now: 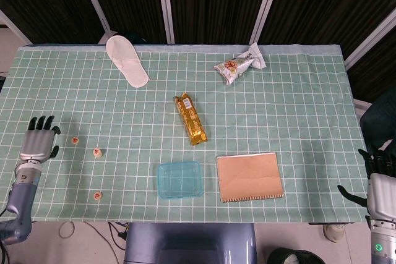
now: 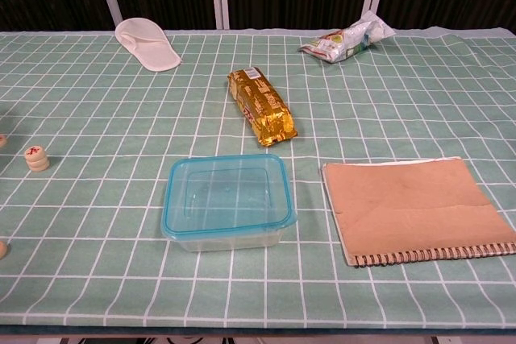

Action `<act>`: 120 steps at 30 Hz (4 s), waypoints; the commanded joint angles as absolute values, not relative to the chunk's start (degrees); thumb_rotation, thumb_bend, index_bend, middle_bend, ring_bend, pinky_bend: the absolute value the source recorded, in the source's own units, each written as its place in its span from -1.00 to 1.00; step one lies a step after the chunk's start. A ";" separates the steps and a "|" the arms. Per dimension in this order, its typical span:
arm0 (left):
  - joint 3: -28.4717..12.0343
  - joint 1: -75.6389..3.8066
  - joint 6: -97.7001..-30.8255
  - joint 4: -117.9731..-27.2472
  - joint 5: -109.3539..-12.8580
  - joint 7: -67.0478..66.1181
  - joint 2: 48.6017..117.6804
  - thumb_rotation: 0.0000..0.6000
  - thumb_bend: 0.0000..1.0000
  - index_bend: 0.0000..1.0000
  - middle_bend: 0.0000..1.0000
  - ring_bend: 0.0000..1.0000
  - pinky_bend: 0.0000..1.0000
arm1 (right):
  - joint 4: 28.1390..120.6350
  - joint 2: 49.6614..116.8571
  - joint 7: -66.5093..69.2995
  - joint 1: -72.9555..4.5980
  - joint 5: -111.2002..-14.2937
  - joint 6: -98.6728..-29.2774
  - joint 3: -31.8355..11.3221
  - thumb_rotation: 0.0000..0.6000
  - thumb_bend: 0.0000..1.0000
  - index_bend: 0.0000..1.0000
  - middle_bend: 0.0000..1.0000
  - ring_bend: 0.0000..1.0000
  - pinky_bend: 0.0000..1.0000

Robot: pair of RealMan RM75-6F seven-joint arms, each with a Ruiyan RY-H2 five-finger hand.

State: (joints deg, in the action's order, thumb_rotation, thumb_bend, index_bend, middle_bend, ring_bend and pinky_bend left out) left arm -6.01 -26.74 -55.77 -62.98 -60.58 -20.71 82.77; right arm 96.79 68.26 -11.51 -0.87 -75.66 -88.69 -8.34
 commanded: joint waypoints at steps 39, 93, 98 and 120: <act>-6.43 -28.38 -55.27 -59.53 -62.73 -22.38 88.79 1.00 -0.32 -0.14 -0.86 -1.00 -0.87 | 96.92 68.38 -11.85 -0.93 -74.82 -88.50 -8.64 1.00 -0.59 -0.70 -0.86 -0.86 -1.00; -4.27 -26.81 -62.72 -83.90 -69.74 -27.81 78.33 1.00 -0.30 -0.05 -0.85 -1.00 -0.87 | 97.16 68.56 -12.23 -0.83 -74.10 -88.82 -9.01 1.00 -0.59 -0.70 -0.86 -0.86 -1.00; -3.54 -26.76 -63.63 -86.69 -70.26 -30.34 77.93 1.00 -0.30 -0.05 -0.85 -1.00 -0.87 | 97.12 68.56 -12.24 -0.85 -74.04 -88.79 -9.04 1.00 -0.59 -0.70 -0.86 -0.86 -1.00; -2.89 -27.56 -63.10 -84.00 -68.89 -33.19 81.11 1.00 -0.30 -0.05 -0.85 -1.00 -0.87 | 97.37 68.52 -12.42 -0.90 -73.40 -88.65 -9.29 1.00 -0.59 -0.70 -0.86 -0.86 -1.00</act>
State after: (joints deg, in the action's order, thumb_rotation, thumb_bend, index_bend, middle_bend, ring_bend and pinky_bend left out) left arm -2.91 -27.52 -63.14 -84.05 -68.87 -33.15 81.07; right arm 97.37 68.52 -12.42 -0.90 -73.39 -88.65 -9.29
